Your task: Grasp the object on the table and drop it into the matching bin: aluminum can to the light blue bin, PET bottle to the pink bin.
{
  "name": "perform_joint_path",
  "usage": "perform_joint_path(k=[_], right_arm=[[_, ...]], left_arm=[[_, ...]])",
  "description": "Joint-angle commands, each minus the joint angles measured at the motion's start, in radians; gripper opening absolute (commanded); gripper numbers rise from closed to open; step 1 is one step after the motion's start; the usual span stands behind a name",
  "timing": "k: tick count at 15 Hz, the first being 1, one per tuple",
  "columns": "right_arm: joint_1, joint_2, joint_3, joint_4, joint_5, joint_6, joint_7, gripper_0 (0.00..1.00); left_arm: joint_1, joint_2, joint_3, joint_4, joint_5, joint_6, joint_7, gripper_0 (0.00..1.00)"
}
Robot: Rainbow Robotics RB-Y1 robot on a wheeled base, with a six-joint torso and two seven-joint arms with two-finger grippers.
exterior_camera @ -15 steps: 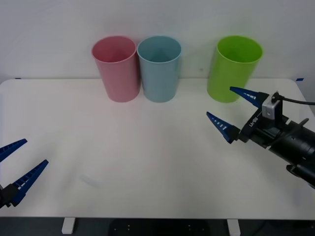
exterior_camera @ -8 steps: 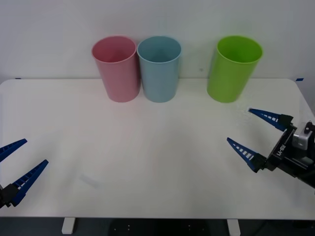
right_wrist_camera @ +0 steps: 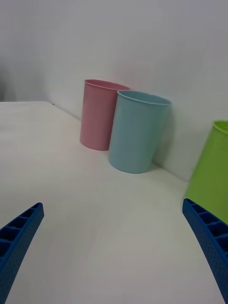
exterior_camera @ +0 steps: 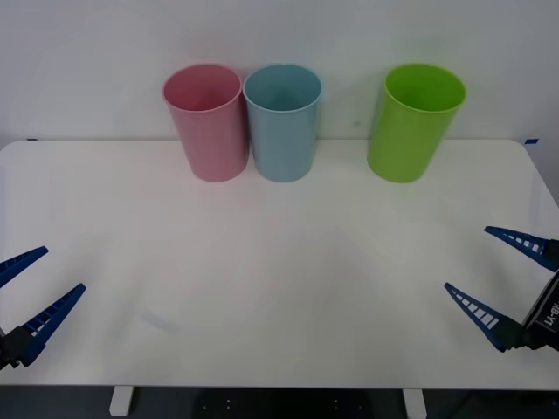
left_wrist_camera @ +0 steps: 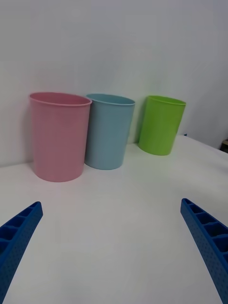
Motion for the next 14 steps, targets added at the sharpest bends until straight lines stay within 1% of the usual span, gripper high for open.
perform_joint_path(k=[1, 3, 10, 14], right_arm=[[0.033, 0.000, -0.027, 0.000, -0.026, 0.007, -0.013, 1.00], [0.053, 0.000, -0.036, 0.000, -0.035, 0.007, -0.025, 1.00], [0.101, -0.002, -0.042, 0.000, -0.031, 0.004, -0.062, 1.00], [0.101, -0.002, -0.041, 0.000, -0.029, 0.004, -0.064, 1.00]], left_arm=[[0.000, 0.000, 0.000, 0.000, 0.000, 0.000, 0.000, 1.00], [0.000, 0.000, 0.000, 0.000, 0.000, 0.000, 0.000, 1.00], [0.000, 0.000, 0.000, 0.000, 0.000, 0.000, 0.000, 1.00], [0.000, 0.000, 0.000, 0.000, 0.000, 0.000, 0.000, 1.00]])
